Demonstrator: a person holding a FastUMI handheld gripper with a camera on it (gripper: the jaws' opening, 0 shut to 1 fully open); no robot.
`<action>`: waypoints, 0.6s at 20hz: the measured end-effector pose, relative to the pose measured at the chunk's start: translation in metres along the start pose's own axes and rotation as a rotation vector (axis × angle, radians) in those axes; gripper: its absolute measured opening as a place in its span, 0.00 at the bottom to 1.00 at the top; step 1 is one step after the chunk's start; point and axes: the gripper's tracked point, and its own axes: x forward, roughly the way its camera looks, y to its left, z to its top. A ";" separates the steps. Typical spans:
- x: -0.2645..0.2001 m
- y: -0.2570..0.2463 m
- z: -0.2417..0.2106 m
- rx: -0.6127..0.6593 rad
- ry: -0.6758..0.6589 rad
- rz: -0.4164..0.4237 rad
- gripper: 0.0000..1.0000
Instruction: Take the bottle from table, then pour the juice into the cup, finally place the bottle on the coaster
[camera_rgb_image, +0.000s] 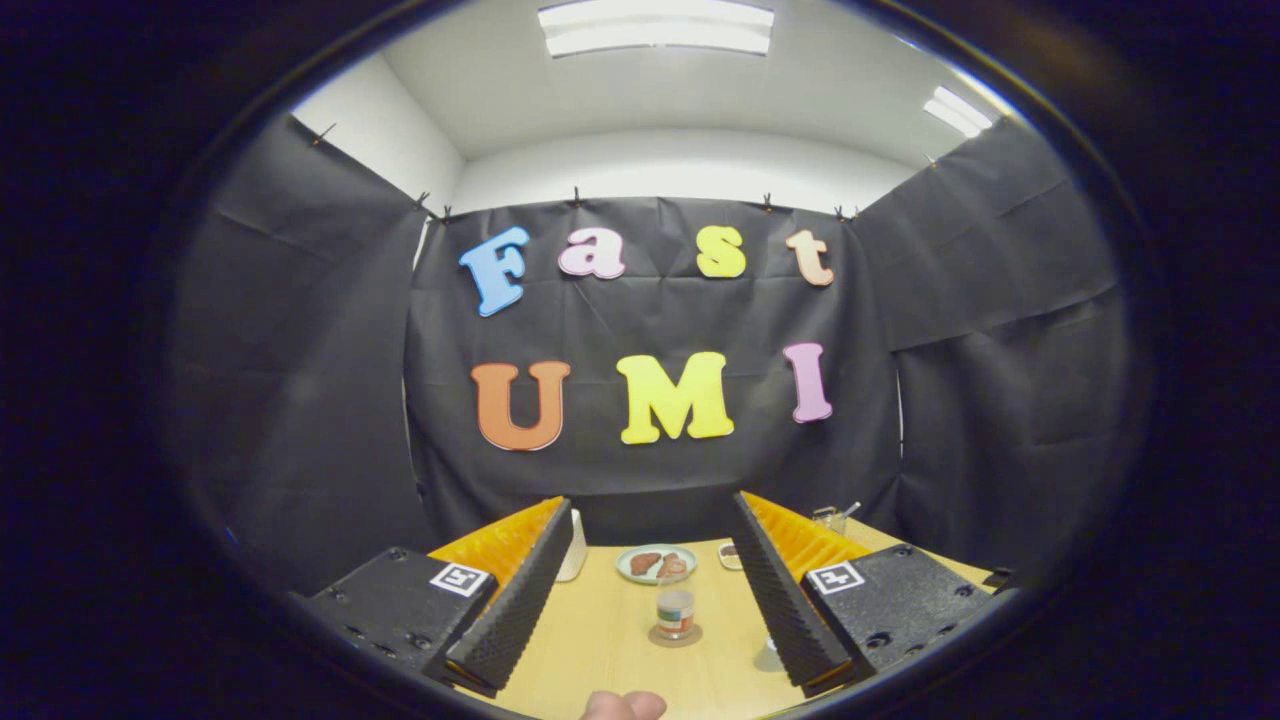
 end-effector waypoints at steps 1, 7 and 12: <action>-0.007 -0.001 0.004 -0.009 -0.004 -0.002 1.00; -0.037 0.005 0.024 -0.006 -0.036 0.027 1.00; -0.048 0.004 0.030 -0.022 -0.038 0.027 1.00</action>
